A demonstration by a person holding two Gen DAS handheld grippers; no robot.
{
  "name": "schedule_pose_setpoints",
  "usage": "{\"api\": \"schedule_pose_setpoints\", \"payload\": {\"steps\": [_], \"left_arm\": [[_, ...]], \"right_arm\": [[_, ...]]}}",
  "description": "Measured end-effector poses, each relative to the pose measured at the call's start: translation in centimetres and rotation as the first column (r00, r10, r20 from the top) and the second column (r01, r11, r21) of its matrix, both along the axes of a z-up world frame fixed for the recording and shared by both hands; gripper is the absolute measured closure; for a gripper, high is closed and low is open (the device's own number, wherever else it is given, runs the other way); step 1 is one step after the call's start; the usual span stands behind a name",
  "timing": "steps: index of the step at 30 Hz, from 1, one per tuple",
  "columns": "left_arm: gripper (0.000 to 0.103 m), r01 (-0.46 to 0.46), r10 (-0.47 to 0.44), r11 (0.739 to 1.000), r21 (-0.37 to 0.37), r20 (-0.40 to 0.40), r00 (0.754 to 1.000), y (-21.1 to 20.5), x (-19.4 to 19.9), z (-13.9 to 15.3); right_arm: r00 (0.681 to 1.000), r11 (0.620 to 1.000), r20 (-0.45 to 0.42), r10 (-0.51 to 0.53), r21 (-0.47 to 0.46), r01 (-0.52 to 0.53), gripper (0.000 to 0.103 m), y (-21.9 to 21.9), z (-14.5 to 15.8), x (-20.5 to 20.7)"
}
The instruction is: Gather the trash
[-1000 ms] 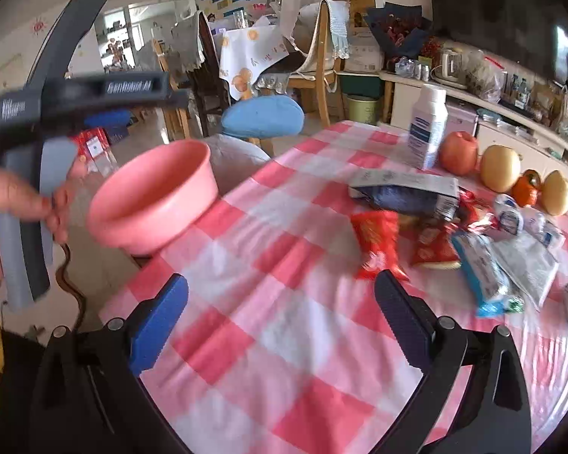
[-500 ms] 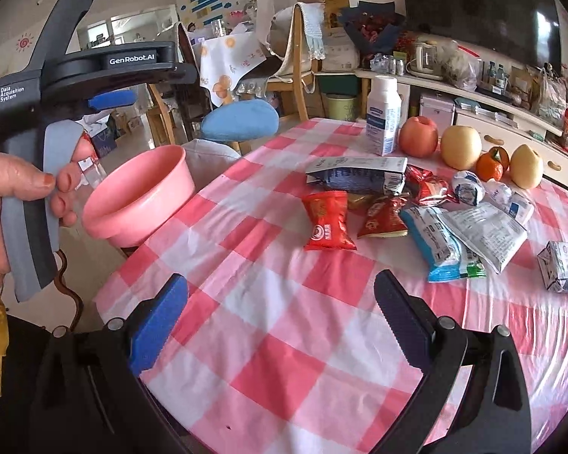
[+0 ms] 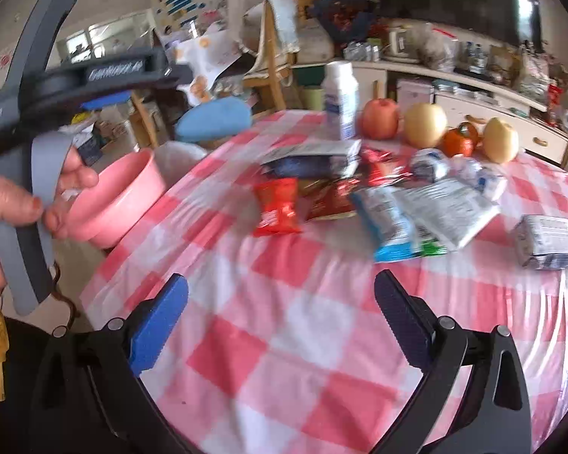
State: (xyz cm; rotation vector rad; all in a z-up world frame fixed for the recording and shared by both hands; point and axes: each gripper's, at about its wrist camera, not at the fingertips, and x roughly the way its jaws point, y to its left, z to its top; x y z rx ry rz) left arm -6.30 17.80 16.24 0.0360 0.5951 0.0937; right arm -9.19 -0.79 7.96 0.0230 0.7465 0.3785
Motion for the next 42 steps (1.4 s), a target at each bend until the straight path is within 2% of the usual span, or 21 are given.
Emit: {"api": "schedule_pose_setpoints", "payload": {"steps": [7,15,20,22,28,34,42], "left_arm": [[0.012,0.040,-0.041,0.999,-0.024,-0.027,0.999,-2.0,0.6,-0.4],[0.012,0.124,-0.126,0.992,-0.024,-0.057,0.990,-5.5,1.4,-1.0],[0.012,0.159,-0.163,0.986,-0.058,-0.088,0.983,-6.4,2.4,-1.2],[0.011,0.156,-0.166,0.983,-0.093,-0.109,0.980,-6.0,3.3,-1.2],[0.012,0.067,-0.109,0.974,-0.215,-0.189,0.976,-3.2,7.2,-2.6],[0.012,0.013,-0.109,0.938,-0.345,-0.260,0.960,-2.1,11.5,-5.6],[0.012,-0.082,-0.010,0.964,-0.252,-0.344,0.939,-1.6,16.9,-9.1]], "right_arm": [[0.993,0.988,-0.004,-0.117,0.101,0.116,0.004,-6.0,1.0,0.4],[0.972,0.963,-0.002,-0.236,0.132,0.234,0.004,-12.2,1.4,0.7],[0.954,0.942,0.001,-0.299,0.161,0.295,0.004,-16.2,1.7,0.8],[0.945,0.930,-0.005,-0.327,0.173,0.323,0.004,-17.7,1.7,0.9],[0.909,0.892,-0.039,-0.414,0.180,0.414,0.004,-21.9,1.3,1.6],[0.880,0.870,-0.068,-0.471,0.130,0.476,0.004,-24.6,0.0,3.3],[0.872,0.861,-0.116,-0.475,0.142,0.488,0.004,-25.9,-1.2,5.3]]}}
